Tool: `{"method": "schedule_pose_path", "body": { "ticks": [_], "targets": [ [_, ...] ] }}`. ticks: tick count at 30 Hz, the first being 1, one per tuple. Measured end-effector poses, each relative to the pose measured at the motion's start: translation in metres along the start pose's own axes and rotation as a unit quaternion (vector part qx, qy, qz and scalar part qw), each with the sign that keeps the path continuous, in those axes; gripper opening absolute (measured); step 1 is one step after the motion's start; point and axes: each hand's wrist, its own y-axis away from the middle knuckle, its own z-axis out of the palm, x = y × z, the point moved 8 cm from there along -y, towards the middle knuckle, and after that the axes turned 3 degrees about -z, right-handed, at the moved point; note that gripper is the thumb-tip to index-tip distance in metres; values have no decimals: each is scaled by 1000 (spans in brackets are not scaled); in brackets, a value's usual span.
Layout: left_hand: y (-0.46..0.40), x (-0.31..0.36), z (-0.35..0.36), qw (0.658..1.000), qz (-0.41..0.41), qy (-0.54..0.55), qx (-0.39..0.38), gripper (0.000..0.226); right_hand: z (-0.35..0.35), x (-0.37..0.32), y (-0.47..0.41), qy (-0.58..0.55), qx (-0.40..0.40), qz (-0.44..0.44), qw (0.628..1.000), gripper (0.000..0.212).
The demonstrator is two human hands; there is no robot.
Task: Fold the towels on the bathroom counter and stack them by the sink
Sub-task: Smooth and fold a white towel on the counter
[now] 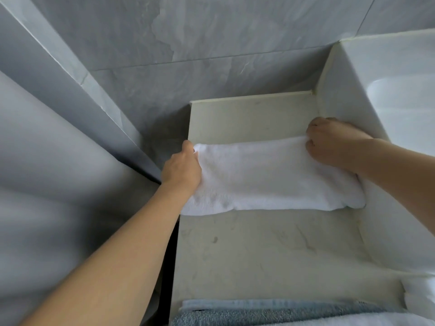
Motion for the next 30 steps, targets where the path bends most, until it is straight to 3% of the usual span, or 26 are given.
{"method": "schedule_pose_path", "body": {
  "ticks": [6,11,15,18,22,25,30],
  "targets": [
    [4,-8,4,998,-47,41,30,31,2,-10,-24,32,15,-13,999,26],
    [20,-21,4,990,-79,94,69,21,20,-20,-29,69,-26,20,997,36],
    [22,-23,8,980,-87,164,65,17,7,-47,-34,-70,30,-12,997,38],
    [17,-32,12,967,-109,229,4,24,0,-95,-40,-173,73,-81,979,41],
    [36,-58,14,927,-164,325,-91,23,17,-142,-39,-141,132,-119,974,50],
    [52,-63,17,879,-185,396,-190,34,28,-138,-48,-157,114,-106,975,56],
    [53,-38,11,837,-123,428,-318,23,28,-136,-64,-148,99,-102,979,62]
  ]
}}
